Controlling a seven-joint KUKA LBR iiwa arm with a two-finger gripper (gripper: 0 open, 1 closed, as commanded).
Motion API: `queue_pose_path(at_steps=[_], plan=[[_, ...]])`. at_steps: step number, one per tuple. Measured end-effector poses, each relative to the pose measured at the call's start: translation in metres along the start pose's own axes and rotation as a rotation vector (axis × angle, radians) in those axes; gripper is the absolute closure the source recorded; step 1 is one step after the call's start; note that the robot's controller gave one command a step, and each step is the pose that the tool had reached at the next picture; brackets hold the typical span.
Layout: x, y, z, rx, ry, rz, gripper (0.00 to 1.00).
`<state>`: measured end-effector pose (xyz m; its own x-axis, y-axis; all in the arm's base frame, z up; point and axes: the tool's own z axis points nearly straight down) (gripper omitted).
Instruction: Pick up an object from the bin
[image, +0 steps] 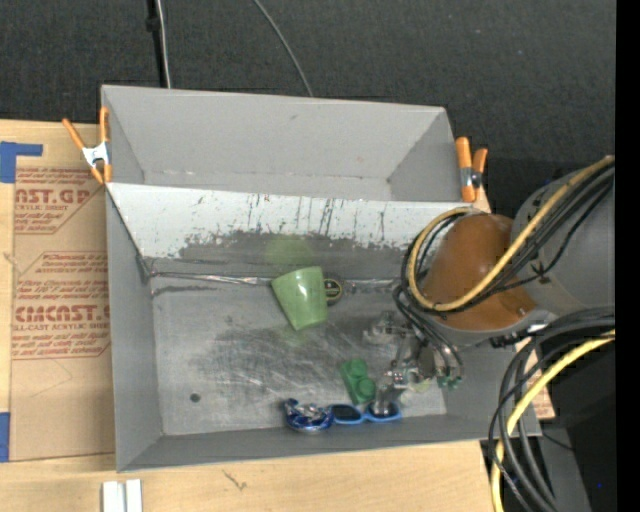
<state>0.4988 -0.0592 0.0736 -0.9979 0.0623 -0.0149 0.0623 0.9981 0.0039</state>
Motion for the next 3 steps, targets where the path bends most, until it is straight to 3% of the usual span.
queue_pose_path(at_steps=[1,2,3], plan=[[0.005,-0.082,-0.027,0.008,0.012,0.274,0.0],[0.011,-0.077,-0.037,0.006,0.015,0.251,0.0],[0.008,-0.076,0.0,0.006,-0.004,0.274,0.0]])
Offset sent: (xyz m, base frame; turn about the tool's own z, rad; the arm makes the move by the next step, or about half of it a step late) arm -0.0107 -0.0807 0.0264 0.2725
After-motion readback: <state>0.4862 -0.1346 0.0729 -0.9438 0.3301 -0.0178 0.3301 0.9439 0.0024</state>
